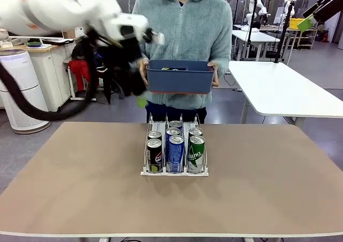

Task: Fill the beverage cans into the dispenser.
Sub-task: Pick up the Pepsi coke handed by the human.

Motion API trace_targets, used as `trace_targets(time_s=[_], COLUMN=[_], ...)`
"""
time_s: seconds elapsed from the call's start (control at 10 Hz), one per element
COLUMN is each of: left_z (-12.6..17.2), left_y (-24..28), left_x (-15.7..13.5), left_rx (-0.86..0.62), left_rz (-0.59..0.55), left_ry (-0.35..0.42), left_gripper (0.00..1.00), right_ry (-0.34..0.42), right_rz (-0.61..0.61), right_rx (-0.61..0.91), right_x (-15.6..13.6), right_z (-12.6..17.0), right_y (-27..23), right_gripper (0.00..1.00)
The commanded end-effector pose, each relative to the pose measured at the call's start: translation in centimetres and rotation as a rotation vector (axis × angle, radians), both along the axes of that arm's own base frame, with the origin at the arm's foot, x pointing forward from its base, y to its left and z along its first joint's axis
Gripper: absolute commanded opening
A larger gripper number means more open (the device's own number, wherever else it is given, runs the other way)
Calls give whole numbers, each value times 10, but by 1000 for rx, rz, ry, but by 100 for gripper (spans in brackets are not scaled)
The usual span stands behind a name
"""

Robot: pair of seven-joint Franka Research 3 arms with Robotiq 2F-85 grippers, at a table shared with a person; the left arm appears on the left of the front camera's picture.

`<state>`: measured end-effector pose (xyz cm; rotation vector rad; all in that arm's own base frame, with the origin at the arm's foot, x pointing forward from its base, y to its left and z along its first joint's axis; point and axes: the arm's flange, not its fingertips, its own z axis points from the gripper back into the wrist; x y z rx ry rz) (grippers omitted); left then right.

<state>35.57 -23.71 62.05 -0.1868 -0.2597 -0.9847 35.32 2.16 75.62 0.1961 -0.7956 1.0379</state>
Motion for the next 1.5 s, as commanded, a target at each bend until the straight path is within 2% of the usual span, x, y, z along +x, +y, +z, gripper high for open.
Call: trace_targets(time_s=[0.0, 0.1, 0.3, 0.4, 0.5, 0.6, 1.1, 1.2, 1.4], left_z=[38, 59, 97, 108, 102, 112, 112, 113, 126], left_y=[35, 44, 80, 92, 91, 82, 82, 80, 92], left_x=[-10, -20, -23, -23, -24, -30, -30, -30, -34], left_rx=[22, 16, -26, -63, -77, -42, -42, -44, -12], left_rz=[-87, -68, -75, -43, -6, -38, -38, -39, -16], left_ry=[-104, -174, -205, -274, -277, -235, -235, -245, -315], left_gripper=[100, 100, 100, 100, 100, 100, 100, 100, 100], right_ry=[-7, -7, -7, -7, -7, -7, -7, -7, -7], right_rz=[-2, -2, -2, -2, -2, -2, -2, -2, -2], right_rx=[1, 1, 1, 1, 1, 1, 1, 1, 1], right_x=[1, 1, 1, 1, 1, 1, 1, 1, 1], right_z=[-1, -1, -1, -1, -1, -1, -1, -1, -1], right_y=[0, 0, 0, 0, 0, 0, 0, 0, 0], right_gripper=[100, 100, 100, 100, 100, 100, 100, 100, 100])
